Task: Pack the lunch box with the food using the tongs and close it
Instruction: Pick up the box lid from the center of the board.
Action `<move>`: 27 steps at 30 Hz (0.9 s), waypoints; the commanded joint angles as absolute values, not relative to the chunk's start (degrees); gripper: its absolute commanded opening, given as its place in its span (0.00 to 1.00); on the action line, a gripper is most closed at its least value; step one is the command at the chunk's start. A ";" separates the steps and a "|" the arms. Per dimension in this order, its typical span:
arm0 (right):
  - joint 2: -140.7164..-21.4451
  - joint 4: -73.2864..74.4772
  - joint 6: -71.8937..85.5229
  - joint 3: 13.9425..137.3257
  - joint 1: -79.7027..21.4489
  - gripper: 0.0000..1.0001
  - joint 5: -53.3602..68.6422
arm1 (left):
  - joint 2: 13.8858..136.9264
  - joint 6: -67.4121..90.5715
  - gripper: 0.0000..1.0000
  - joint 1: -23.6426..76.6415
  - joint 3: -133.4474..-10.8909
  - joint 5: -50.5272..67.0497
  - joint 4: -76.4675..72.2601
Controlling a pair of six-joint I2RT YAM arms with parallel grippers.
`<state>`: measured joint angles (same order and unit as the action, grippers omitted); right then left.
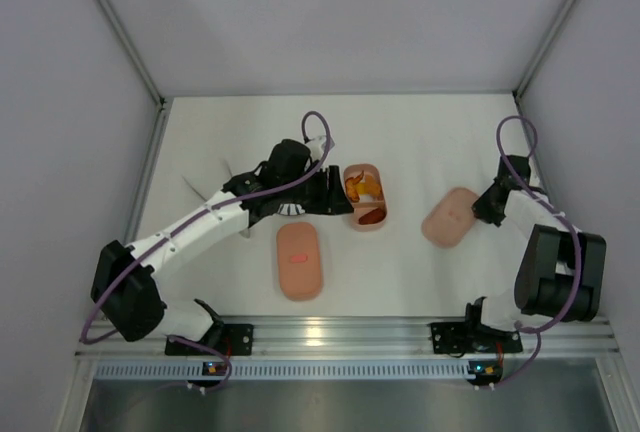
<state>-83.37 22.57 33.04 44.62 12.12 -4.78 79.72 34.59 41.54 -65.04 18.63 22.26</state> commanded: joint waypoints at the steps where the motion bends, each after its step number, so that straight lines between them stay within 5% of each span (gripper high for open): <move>1: -78.58 24.87 32.26 45.26 11.25 0.00 -2.20 | 80.77 35.51 0.51 42.19 -65.30 19.60 18.11; 18: -70.05 29.27 30.67 46.93 9.14 0.00 -0.35 | 85.86 37.62 0.51 45.61 -66.35 19.25 14.59; 27: -70.14 29.71 31.38 47.46 8.35 0.00 -0.35 | 96.41 33.06 0.56 60.37 -75.05 3.11 13.36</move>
